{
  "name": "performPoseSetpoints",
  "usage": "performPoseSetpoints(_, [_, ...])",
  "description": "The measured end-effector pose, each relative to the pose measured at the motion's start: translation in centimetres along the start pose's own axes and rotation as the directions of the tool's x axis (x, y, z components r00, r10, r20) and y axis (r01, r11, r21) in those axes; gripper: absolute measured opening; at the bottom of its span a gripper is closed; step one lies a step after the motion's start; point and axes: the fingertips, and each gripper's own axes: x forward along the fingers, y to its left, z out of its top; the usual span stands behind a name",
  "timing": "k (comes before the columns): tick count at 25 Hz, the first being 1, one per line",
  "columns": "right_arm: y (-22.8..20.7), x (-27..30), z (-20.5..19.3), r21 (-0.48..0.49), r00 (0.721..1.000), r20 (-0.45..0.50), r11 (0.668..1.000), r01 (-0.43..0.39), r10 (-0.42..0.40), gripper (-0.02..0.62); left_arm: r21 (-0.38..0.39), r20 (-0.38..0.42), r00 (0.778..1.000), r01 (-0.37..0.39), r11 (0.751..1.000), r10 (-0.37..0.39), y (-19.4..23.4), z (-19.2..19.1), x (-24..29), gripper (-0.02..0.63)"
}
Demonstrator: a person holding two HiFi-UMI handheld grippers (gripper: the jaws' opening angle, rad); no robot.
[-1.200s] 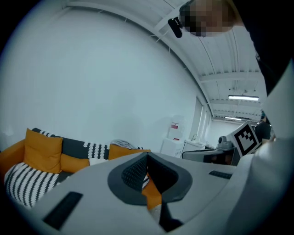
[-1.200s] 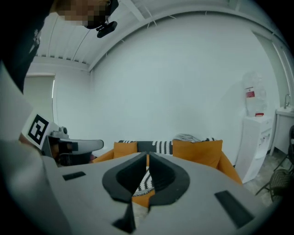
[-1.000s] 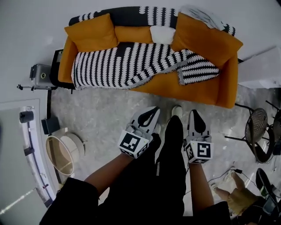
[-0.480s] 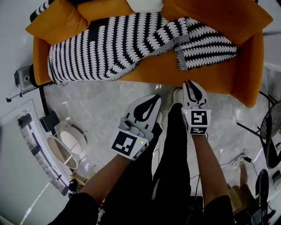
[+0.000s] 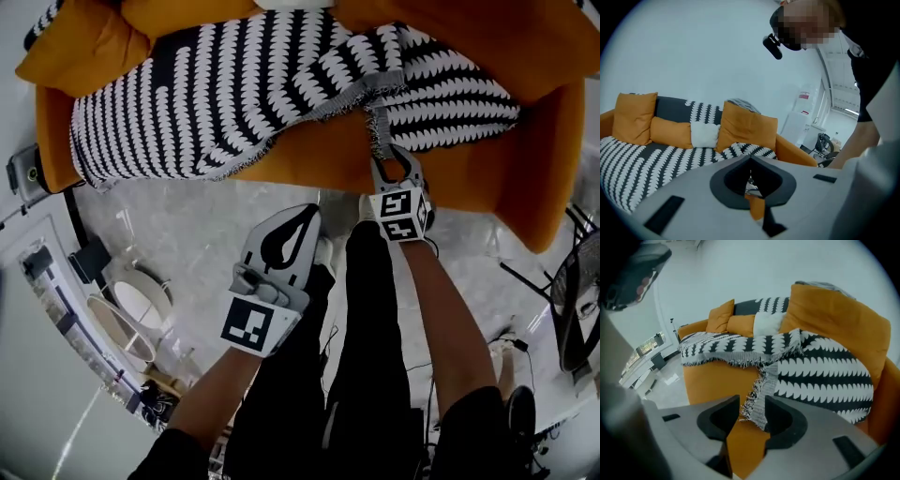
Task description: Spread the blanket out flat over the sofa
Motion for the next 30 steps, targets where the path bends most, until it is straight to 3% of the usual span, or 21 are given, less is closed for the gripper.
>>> performPoseSetpoints(4, [-0.7, 2.2, -3.1, -0.021, 0.992, -0.123, 1.0, 0.004, -0.006, 0.169, 0.046, 0.06, 0.995, -0.088, 0.995, 0.085, 2.1, 1.4, -0.3, 0.006])
performPoseSetpoints(6, [-1.5, 2.0, -3.6, -0.017, 0.99, -0.135, 0.999, 0.033, -0.035, 0.043, 0.038, 0.059, 0.994, -0.099, 0.994, 0.097, 2.7, 1.5, -0.5, 0.006])
performPoseSetpoints(12, [-3.8, -3.5, -1.2, 0.075, 0.997, -0.002, 0.994, 0.078, -0.078, 0.038, 0.034, 0.009, 0.999, -0.047, 0.998, 0.047, 1.0, 0.9, -0.7, 0.006])
performPoseSetpoints(19, [-6.5, -17.1, -1.0, 0.235, 0.972, 0.082, 0.952, 0.197, -0.222, 0.038, 0.086, 0.007, 0.998, 0.06, 0.994, -0.061, -3.5, 4.4, -1.9, 0.006])
performPoseSetpoints(22, [-8.7, -23.0, -1.5, 0.311, 0.943, 0.104, 0.911, 0.272, -0.317, 0.037, 0.126, 0.011, 0.994, 0.104, 0.987, -0.106, -5.6, 5.9, -2.5, 0.006])
performPoseSetpoints(25, [-11.5, -27.6, -3.3, 0.392, 0.904, 0.077, 0.847, 0.36, -0.42, 0.037, 0.152, 0.003, 0.989, 0.143, 0.978, -0.145, -7.5, 6.3, -3.0, 0.006])
performPoseSetpoints(27, [-13.5, -30.5, -5.3, 0.453, 0.876, 0.049, 0.792, 0.409, -0.481, 0.037, 0.154, -0.005, 0.987, 0.162, 0.975, -0.163, -8.9, 6.2, -3.5, 0.006])
performPoseSetpoints(30, [-16.5, -34.9, -8.9, 0.569, 0.823, -0.006, 0.675, 0.47, -0.569, 0.037, 0.169, -0.019, 0.981, 0.195, 0.966, -0.194, -10.9, 5.8, -4.4, 0.006])
